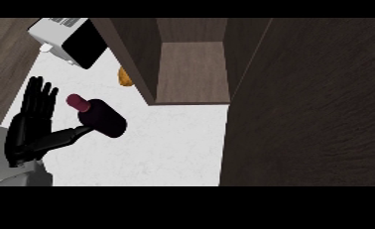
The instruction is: Pick up the wine, place it into the cabinet and close the cabinet
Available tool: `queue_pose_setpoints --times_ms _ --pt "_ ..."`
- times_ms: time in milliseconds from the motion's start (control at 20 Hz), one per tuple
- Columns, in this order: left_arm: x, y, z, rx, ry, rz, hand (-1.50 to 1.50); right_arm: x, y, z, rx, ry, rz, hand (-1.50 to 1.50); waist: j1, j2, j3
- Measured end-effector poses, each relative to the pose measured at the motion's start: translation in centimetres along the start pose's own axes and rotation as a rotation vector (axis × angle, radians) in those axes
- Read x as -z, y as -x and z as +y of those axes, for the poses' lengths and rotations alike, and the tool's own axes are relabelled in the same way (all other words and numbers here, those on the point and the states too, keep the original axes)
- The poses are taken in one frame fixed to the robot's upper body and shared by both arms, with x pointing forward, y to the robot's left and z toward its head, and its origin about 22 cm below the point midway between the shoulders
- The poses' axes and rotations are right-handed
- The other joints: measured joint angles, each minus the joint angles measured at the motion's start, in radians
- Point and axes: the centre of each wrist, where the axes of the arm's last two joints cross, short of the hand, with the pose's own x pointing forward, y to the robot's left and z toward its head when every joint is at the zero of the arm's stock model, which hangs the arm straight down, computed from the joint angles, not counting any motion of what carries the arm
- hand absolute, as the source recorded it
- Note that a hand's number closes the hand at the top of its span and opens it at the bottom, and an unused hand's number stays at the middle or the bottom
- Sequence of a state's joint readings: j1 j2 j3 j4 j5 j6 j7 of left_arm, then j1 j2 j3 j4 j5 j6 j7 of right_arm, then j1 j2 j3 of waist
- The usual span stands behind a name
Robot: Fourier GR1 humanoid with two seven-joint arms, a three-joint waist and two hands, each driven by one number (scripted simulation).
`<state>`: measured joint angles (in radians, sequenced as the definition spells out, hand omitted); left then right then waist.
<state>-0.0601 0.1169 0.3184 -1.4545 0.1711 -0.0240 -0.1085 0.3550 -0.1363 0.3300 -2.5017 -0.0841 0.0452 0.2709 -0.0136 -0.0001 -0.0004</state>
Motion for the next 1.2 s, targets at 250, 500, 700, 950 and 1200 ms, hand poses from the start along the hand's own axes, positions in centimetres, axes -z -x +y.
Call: queue_pose_setpoints --times_ms 250,500,700,950,1200 --pt "0.0 3.0 0.6 -0.018 0.021 0.045 -1.50 -0.1 0.2 -0.4 -0.014 -0.002 0.003 -1.50 0.001 0.000 0.000" --pt "-0.3 6.2 0.5 -0.079 0.083 0.080 -1.50 -0.3 0.4 -0.4 -0.005 -0.007 -0.006 -1.50 -0.002 0.000 0.000" --pt "-0.6 8.2 0.9 -0.119 0.115 0.097 -1.50 -0.2 0.1 0.0 0.010 -0.018 0.001 -1.50 -0.001 0.001 -0.001" --pt "-1.0 10.7 1.3 -0.175 0.136 0.133 -1.50 -0.1 0.3 0.2 0.021 -0.017 -0.008 -1.50 -0.001 0.001 -0.001" --pt "-1.0 12.4 1.2 -0.209 0.149 0.145 -1.50 -0.2 0.3 -0.3 -0.007 -0.014 -0.019 -1.50 -0.001 0.002 -0.001"
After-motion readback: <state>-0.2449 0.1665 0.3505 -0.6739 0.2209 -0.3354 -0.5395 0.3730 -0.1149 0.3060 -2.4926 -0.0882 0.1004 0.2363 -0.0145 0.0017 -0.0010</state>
